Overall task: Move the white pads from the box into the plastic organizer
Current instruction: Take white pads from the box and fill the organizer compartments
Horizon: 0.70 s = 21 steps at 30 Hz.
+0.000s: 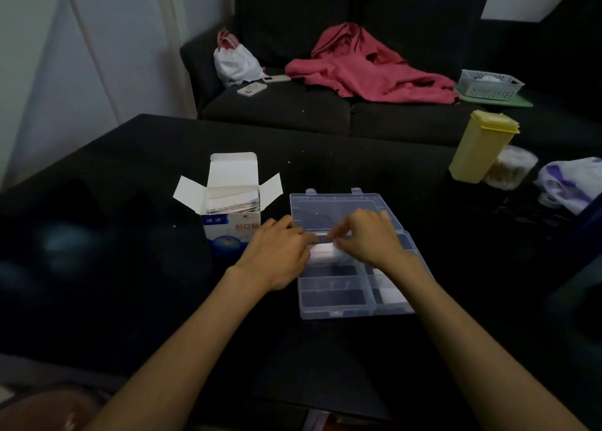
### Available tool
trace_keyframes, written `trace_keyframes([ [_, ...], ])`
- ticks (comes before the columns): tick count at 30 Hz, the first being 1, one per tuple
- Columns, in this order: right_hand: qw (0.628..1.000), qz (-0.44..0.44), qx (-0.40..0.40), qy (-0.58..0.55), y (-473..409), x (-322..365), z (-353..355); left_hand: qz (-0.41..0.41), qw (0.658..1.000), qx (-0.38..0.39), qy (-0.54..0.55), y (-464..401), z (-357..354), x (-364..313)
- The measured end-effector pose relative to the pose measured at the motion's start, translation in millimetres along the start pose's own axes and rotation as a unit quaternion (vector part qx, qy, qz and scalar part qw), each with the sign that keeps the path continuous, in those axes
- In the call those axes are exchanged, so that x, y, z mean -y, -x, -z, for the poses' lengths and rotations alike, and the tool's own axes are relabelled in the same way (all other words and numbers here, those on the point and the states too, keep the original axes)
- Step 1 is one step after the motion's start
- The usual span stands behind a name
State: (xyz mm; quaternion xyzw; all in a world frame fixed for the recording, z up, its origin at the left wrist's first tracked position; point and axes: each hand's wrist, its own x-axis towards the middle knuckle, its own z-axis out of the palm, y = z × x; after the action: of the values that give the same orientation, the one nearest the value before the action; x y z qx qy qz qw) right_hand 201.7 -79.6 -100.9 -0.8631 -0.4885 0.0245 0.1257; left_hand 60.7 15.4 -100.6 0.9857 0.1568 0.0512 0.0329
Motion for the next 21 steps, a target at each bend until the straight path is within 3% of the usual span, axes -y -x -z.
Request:
trace_keyframes([
  [7,0.999,-0.032,0.003,-0.028,0.9,2.4,6.4,0.005,1.0,0.023,0.007,-0.9,0.2,1.6],
  [12,0.984,-0.14,-0.015,-0.109,-10.5,-13.5,44.1,0.003,1.0,0.014,0.003,-0.4,0.2,2.0],
  [16,0.982,-0.181,0.002,-0.059,-12.1,-6.9,25.0,0.006,1.0,0.005,0.006,-0.8,0.9,0.7],
  [21,0.99,-0.135,-0.024,0.038,0.8,0.1,2.9,0.01,1.0,-0.004,0.014,2.5,1.9,-0.3],
])
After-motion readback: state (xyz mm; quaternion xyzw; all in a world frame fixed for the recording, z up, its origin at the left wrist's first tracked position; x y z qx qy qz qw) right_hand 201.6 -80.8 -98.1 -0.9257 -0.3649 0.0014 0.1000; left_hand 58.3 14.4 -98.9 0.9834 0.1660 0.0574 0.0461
